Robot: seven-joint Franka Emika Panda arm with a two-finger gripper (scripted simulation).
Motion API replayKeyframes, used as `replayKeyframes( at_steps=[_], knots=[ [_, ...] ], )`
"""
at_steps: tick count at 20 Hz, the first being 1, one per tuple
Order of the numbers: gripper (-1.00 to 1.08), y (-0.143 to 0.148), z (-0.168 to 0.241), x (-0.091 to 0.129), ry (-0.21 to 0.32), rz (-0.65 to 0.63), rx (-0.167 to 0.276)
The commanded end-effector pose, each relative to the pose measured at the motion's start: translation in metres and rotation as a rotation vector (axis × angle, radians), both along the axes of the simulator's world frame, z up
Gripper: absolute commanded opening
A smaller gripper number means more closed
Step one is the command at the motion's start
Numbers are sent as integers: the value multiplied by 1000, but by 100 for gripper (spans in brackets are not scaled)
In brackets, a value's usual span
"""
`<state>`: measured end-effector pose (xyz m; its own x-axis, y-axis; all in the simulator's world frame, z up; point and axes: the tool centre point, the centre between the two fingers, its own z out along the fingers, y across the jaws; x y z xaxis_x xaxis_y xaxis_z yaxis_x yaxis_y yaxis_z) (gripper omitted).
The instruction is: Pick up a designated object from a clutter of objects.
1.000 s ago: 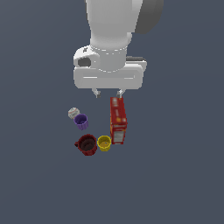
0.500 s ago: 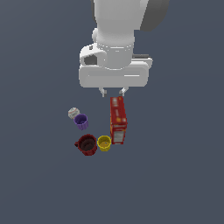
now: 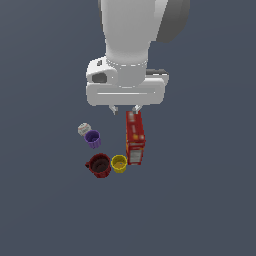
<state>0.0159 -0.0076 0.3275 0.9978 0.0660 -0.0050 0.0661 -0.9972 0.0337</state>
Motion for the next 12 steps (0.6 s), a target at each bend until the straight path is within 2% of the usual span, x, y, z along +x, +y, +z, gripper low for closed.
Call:
replayKeyframes(
  at_steps=[1,6,12],
  knots=[
    [28,-8,-9,2,29,5,-5],
    [28,-30,-34,5,115,22,-15],
    [28,-68,-77,6,262,48,-24]
  ],
)
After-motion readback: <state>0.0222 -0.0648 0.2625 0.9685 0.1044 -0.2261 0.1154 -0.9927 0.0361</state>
